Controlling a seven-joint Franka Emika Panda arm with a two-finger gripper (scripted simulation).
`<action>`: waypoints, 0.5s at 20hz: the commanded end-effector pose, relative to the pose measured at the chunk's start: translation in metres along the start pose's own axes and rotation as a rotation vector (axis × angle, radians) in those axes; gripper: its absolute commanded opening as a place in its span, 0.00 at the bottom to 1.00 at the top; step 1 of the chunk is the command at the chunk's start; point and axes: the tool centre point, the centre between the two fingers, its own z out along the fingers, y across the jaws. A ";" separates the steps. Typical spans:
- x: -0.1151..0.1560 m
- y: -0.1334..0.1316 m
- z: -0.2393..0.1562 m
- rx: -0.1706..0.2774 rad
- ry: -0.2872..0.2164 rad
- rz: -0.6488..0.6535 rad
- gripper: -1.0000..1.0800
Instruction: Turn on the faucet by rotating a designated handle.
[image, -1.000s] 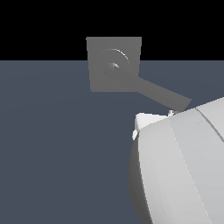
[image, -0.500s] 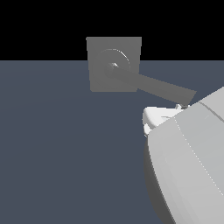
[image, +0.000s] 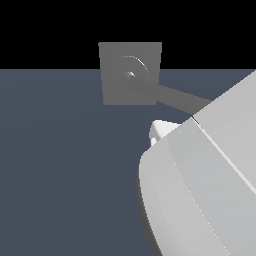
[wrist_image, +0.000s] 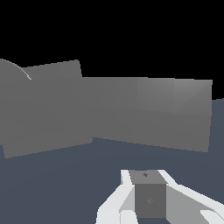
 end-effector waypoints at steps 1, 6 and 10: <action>-0.004 -0.008 0.000 0.046 -0.066 -0.005 0.00; 0.017 -0.004 0.002 0.046 -0.060 -0.023 0.00; 0.033 -0.002 0.003 0.045 -0.056 -0.038 0.00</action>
